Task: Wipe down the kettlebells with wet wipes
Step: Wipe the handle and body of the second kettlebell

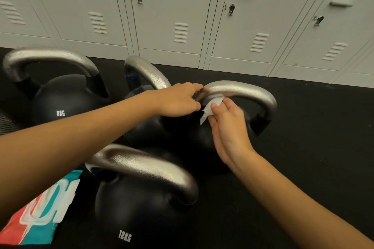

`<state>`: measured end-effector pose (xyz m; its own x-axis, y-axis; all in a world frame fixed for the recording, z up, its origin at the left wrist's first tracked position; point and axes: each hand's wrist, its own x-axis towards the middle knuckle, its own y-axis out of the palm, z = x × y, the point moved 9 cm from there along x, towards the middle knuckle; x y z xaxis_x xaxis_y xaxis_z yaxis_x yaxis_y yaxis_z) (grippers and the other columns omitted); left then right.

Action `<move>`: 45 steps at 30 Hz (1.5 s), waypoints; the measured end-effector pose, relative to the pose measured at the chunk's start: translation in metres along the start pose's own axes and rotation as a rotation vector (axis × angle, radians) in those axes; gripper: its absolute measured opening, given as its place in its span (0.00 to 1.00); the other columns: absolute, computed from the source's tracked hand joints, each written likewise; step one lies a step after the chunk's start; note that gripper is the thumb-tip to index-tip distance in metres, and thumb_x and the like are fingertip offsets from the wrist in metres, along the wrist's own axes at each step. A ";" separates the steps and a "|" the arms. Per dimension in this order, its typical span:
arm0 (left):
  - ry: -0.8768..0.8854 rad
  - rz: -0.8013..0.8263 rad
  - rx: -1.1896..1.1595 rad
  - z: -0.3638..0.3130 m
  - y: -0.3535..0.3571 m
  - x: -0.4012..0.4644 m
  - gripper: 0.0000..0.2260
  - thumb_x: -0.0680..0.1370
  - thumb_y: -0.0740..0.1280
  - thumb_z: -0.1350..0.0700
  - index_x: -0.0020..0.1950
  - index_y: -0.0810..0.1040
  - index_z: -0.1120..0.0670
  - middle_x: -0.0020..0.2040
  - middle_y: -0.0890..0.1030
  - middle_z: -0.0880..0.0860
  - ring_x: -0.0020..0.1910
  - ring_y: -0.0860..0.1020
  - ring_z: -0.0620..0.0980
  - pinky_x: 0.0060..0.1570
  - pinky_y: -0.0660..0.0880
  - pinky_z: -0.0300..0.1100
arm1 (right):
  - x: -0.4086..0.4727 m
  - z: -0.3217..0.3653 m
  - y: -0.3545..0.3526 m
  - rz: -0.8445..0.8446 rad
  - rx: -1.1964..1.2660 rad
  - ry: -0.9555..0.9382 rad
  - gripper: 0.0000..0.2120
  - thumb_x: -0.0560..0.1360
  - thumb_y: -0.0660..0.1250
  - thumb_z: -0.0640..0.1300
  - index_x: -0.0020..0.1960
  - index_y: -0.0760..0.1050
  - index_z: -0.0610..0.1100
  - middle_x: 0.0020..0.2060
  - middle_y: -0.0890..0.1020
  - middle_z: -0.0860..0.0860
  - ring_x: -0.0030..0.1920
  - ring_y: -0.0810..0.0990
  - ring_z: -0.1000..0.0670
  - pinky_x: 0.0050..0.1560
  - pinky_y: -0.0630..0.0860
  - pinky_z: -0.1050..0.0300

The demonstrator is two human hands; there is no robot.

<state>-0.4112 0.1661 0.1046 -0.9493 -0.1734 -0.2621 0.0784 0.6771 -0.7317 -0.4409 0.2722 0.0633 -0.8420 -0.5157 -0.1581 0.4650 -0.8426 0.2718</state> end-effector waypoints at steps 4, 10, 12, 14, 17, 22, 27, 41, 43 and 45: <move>-0.004 0.003 -0.024 0.000 0.000 -0.001 0.16 0.76 0.62 0.61 0.64 0.71 0.57 0.61 0.77 0.60 0.60 0.76 0.57 0.64 0.69 0.56 | 0.007 -0.012 0.015 0.102 -0.260 -0.045 0.23 0.82 0.54 0.34 0.75 0.65 0.48 0.66 0.77 0.52 0.64 0.76 0.56 0.65 0.73 0.60; -0.004 0.018 -0.032 -0.001 -0.001 -0.002 0.21 0.76 0.60 0.63 0.69 0.70 0.54 0.59 0.79 0.56 0.58 0.77 0.53 0.63 0.71 0.52 | 0.012 -0.018 0.016 0.186 -0.297 -0.019 0.32 0.79 0.58 0.29 0.78 0.59 0.50 0.69 0.73 0.54 0.60 0.77 0.60 0.54 0.76 0.67; -0.004 0.017 -0.044 -0.002 -0.001 -0.003 0.21 0.75 0.61 0.63 0.69 0.70 0.53 0.60 0.79 0.54 0.59 0.76 0.53 0.64 0.70 0.52 | 0.019 -0.015 0.016 0.164 -0.286 -0.049 0.30 0.78 0.59 0.28 0.76 0.62 0.47 0.67 0.76 0.50 0.64 0.76 0.55 0.65 0.74 0.57; -0.008 0.018 -0.048 -0.002 -0.001 -0.003 0.22 0.76 0.61 0.63 0.70 0.70 0.52 0.61 0.78 0.53 0.60 0.76 0.52 0.64 0.70 0.52 | 0.024 -0.016 0.015 0.151 -0.289 -0.049 0.29 0.77 0.61 0.28 0.74 0.63 0.47 0.67 0.76 0.49 0.66 0.75 0.53 0.70 0.71 0.52; 0.003 0.006 -0.040 -0.004 -0.002 -0.004 0.21 0.77 0.60 0.63 0.70 0.69 0.53 0.61 0.78 0.53 0.54 0.76 0.49 0.58 0.72 0.45 | 0.021 -0.025 0.012 0.170 -0.332 -0.029 0.33 0.77 0.62 0.30 0.77 0.59 0.50 0.71 0.72 0.51 0.68 0.72 0.54 0.68 0.71 0.55; 0.010 0.001 -0.028 -0.004 -0.003 -0.003 0.19 0.76 0.59 0.64 0.67 0.72 0.53 0.53 0.80 0.51 0.46 0.76 0.45 0.50 0.73 0.41 | 0.016 -0.035 0.010 0.193 -0.358 0.006 0.39 0.76 0.65 0.32 0.80 0.53 0.51 0.75 0.66 0.52 0.71 0.68 0.54 0.65 0.71 0.61; 0.008 0.008 -0.024 -0.006 -0.008 -0.005 0.20 0.76 0.58 0.65 0.68 0.72 0.54 0.58 0.79 0.55 0.57 0.77 0.51 0.63 0.71 0.50 | 0.025 -0.015 0.011 0.156 -0.277 -0.025 0.26 0.76 0.63 0.29 0.72 0.68 0.43 0.64 0.79 0.47 0.65 0.77 0.50 0.69 0.71 0.49; 0.023 -0.112 -0.042 -0.005 -0.029 0.000 0.22 0.79 0.63 0.57 0.73 0.67 0.54 0.71 0.71 0.50 0.67 0.70 0.46 0.68 0.63 0.39 | -0.031 0.024 0.014 0.059 0.197 0.010 0.18 0.80 0.60 0.31 0.69 0.72 0.35 0.59 0.82 0.45 0.60 0.81 0.52 0.62 0.75 0.62; 0.030 -0.135 -0.043 -0.006 -0.034 -0.001 0.21 0.79 0.62 0.58 0.73 0.67 0.54 0.70 0.72 0.50 0.67 0.71 0.46 0.66 0.64 0.37 | -0.032 0.046 0.015 0.094 0.148 -0.079 0.20 0.80 0.59 0.30 0.71 0.70 0.37 0.61 0.82 0.46 0.60 0.81 0.53 0.62 0.75 0.62; 0.040 -0.163 -0.047 -0.007 -0.039 -0.001 0.20 0.79 0.62 0.58 0.72 0.69 0.54 0.69 0.73 0.51 0.64 0.73 0.46 0.66 0.66 0.39 | -0.025 0.073 0.009 0.071 0.062 -0.217 0.21 0.79 0.59 0.28 0.72 0.69 0.37 0.62 0.81 0.45 0.62 0.80 0.52 0.62 0.76 0.60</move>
<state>-0.4153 0.1446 0.1377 -0.9597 -0.2559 -0.1161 -0.0915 0.6752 -0.7319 -0.4356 0.2893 0.1390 -0.8498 -0.5225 0.0699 0.5135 -0.7904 0.3341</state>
